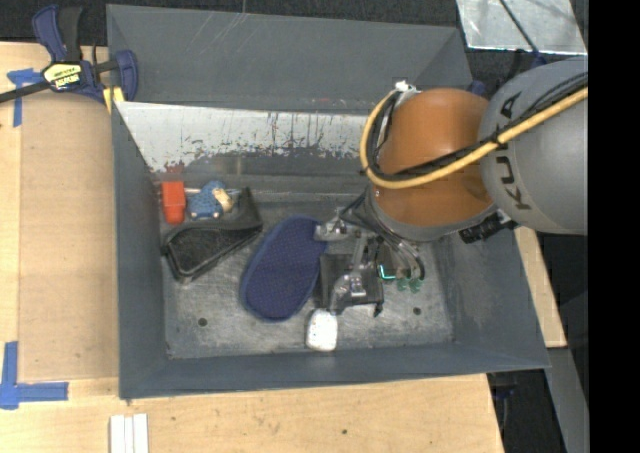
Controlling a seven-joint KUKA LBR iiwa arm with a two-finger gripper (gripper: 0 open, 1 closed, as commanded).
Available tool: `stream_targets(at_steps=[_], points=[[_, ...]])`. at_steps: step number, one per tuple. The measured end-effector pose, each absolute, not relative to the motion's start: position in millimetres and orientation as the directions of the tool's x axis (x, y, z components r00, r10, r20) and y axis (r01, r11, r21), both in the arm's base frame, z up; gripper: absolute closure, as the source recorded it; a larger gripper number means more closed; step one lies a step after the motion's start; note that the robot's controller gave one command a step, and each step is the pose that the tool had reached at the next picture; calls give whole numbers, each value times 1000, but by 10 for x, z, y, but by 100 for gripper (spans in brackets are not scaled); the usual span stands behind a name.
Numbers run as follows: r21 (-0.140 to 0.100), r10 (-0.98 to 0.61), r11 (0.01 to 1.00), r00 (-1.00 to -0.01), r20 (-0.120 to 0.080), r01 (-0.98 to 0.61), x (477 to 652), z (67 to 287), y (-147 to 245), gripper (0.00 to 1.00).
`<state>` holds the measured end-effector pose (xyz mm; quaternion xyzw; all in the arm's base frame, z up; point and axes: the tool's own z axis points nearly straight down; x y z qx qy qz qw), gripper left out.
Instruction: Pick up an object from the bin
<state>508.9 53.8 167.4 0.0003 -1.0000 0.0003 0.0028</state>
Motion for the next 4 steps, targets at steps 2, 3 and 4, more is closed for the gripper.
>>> stream_targets(at_steps=[2,3,4], points=[[2,68,998,-998,-4,68,4991,745,-153,0],[1,68,998,-998,-4,68,4996,757,-151,0],[1,69,998,-998,-6,69,5004,765,-152,0]])
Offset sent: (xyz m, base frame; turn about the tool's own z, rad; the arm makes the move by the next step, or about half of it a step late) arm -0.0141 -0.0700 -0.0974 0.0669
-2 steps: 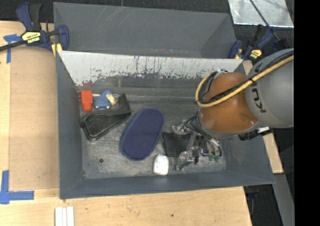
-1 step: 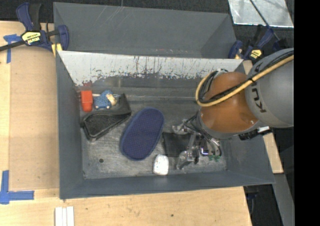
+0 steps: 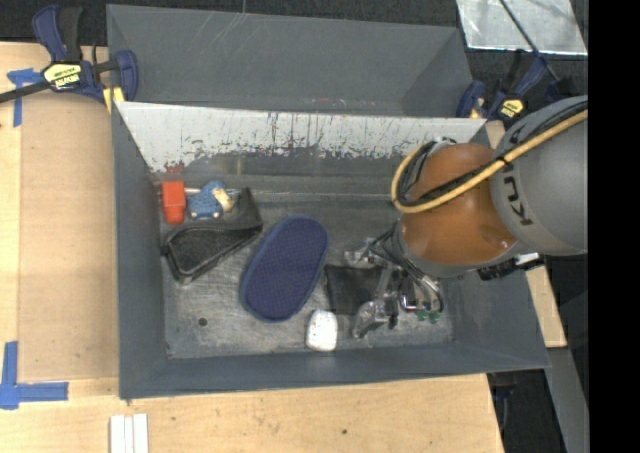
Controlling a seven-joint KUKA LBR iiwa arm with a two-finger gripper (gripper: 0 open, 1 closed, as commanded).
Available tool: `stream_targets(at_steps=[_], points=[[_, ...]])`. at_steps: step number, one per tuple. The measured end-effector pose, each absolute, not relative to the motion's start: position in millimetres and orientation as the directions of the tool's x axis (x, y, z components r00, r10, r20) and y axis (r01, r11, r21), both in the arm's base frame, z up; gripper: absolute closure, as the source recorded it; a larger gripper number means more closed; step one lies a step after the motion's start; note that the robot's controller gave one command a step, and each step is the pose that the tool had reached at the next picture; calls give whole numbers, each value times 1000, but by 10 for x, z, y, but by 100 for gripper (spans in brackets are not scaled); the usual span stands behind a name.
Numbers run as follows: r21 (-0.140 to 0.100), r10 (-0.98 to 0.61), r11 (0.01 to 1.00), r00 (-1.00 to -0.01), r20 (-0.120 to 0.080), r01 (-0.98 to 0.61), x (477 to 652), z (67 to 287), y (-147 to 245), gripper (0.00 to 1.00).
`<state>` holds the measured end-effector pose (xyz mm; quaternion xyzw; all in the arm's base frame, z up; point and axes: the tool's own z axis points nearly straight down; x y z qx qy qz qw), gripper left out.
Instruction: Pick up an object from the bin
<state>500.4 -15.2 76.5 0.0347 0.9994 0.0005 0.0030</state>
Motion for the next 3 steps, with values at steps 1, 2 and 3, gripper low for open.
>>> stream_targets(at_steps=[1,2,3], points=[[1,71,997,-997,-8,71,5013,770,-155,0],[2,72,997,-997,-20,72,5059,807,-158,100],[1,74,997,-997,-11,74,5085,1671,-167,100]])
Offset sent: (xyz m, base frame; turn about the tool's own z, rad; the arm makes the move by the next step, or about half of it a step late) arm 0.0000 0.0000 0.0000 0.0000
